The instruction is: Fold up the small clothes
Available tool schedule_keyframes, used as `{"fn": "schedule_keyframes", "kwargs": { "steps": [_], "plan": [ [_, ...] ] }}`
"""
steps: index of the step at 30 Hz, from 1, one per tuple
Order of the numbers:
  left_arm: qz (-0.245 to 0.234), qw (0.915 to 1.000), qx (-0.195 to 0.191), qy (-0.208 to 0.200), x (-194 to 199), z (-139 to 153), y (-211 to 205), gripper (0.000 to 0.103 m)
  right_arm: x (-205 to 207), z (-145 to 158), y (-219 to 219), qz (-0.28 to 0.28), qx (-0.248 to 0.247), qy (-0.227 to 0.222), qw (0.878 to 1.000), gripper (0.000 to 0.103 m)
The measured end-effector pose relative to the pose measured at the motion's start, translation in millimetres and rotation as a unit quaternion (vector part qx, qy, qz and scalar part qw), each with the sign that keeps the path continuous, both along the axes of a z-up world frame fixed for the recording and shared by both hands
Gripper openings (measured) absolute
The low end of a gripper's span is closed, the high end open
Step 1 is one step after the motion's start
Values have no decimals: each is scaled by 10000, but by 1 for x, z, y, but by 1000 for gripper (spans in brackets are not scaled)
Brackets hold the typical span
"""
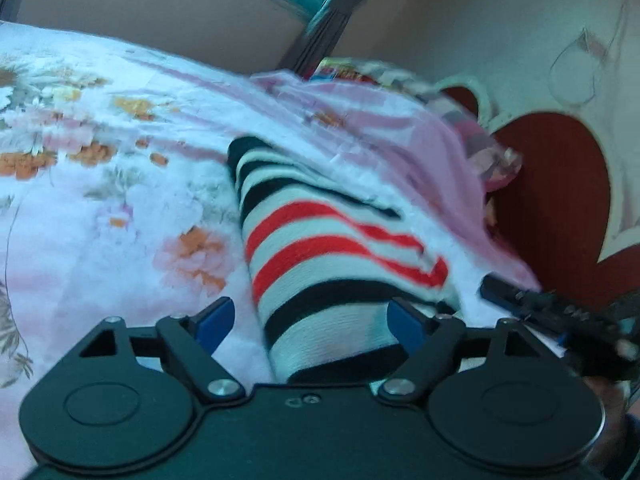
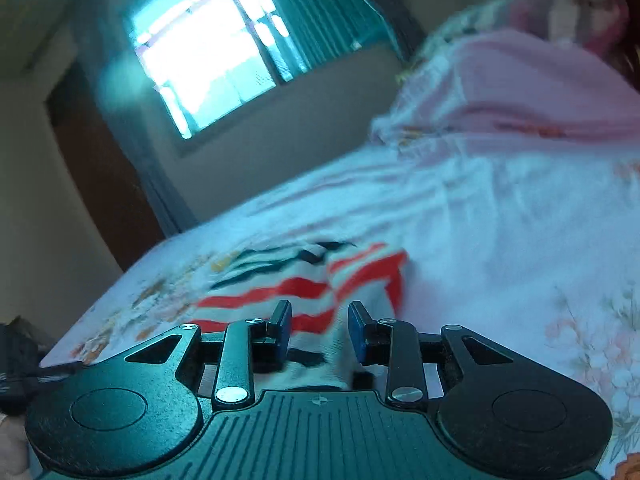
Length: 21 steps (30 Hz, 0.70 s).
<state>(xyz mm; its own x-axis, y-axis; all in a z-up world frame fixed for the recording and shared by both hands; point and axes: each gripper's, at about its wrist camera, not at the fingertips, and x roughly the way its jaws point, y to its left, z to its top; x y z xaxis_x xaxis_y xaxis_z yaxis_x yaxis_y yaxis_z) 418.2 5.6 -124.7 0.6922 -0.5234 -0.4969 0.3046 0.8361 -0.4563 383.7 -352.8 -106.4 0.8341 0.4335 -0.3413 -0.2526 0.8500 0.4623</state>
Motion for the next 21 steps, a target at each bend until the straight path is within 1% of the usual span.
{"fn": "schedule_keyframes", "kwargs": {
  "steps": [1, 2, 3, 6, 8, 10, 11, 12, 13, 14, 15, 17, 21],
  "plan": [
    [31, 9999, -26, 152, 4, -7, 0, 88, 5, -5, 9, 63, -237, 222, 9995, 31],
    [53, 9996, -133, 232, 6, -12, 1, 89, 15, -16, 19, 68, -566, 663, 9962, 31],
    [53, 9995, -213, 240, 5, -14, 2, 89, 18, -23, 24, 35, -712, 790, 9943, 36],
    [101, 9996, -180, 185, 0, -12, 3, 88, 9, -20, 13, 19, -412, 665, 9969, 36],
    [113, 9996, -191, 180, -1, -12, 5, 88, 8, -20, 11, -27, -340, 560, 9978, 36],
    [139, 9995, -196, 194, -3, -11, 4, 88, 6, -21, 9, -43, -227, 570, 9981, 38],
    [143, 9995, -178, 196, -4, -9, 4, 89, 4, -20, 8, -54, -176, 585, 9981, 41],
    [169, 9996, -139, 204, -6, -8, 3, 95, 2, -18, 5, -82, -140, 623, 9979, 58],
    [206, 9995, -38, 223, -6, -7, 1, 101, 5, -18, 5, -89, -64, 698, 9975, 85],
    [217, 9995, 61, 216, -8, -6, -2, 101, 13, -22, 2, -68, 54, 781, 9969, 95],
    [186, 9995, 160, 196, -9, -5, -4, 101, 13, -25, -3, -38, 220, 843, 9962, 99],
    [164, 9992, 318, 155, -11, -1, -6, 101, 15, -28, -10, -3, 401, 981, 9944, 99],
    [110, 9987, 491, 73, -15, 4, -9, 101, 9, -30, -18, 56, 778, 1020, 9917, 99]
  ]
}}
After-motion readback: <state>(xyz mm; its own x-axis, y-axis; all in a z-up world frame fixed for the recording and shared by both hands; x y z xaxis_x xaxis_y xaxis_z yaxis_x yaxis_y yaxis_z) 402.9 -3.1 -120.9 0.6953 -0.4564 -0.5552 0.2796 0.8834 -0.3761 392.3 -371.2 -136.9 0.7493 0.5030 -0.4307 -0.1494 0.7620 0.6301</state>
